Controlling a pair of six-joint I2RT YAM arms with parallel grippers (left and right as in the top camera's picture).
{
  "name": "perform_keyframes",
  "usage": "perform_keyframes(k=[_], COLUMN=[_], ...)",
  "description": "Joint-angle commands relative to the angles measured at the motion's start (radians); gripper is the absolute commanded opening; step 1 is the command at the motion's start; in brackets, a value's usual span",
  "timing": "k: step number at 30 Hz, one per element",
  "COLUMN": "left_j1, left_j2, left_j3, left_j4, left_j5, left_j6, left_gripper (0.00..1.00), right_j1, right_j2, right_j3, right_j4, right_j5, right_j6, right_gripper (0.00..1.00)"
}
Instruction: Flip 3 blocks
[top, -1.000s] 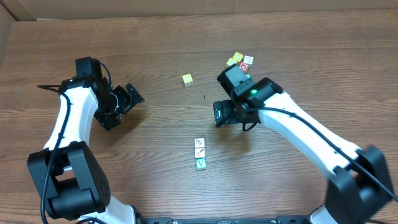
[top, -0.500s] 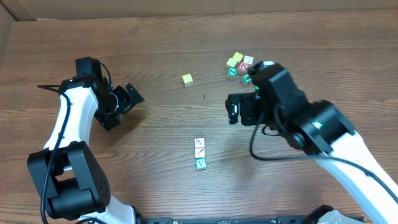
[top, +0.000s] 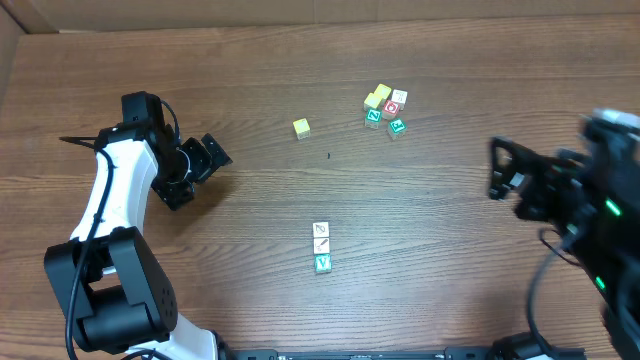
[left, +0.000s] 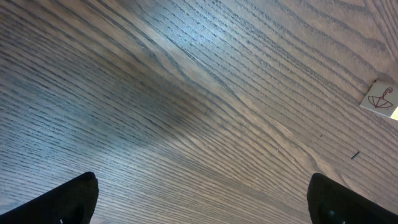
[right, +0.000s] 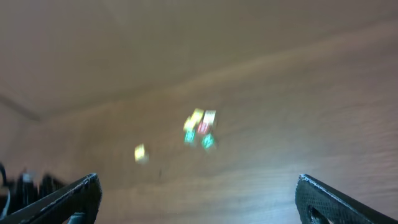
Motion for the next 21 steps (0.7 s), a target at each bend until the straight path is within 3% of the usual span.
perform_keyframes(k=[1,10,16,21], left_j1=[0.002,0.002,0.002,0.002], left_j2=[0.004,0.004,0.004,0.004], left_j3=[0.013,0.013,0.013,0.013], left_j4=[0.0,0.0,0.0,0.0], left_j5=[-0.006,-0.006,-0.006,-0.006], left_j6=[0.001,0.001,0.001,0.001], left_gripper=[1.0,1.0,1.0,1.0], right_j1=[-0.055,-0.115,-0.154,-0.177], right_j2=[-0.115,-0.41,-0.634,-0.774], right_j3=[0.016,-0.121,-0.397,-0.657], right_j4=[0.025,0.2,0.357,0.589], right_j5=[0.088,0.093,0.04,-0.008], right_j6=[-0.011,-0.067,-0.059,-0.059], right_gripper=[1.0,1.0,1.0,1.0])
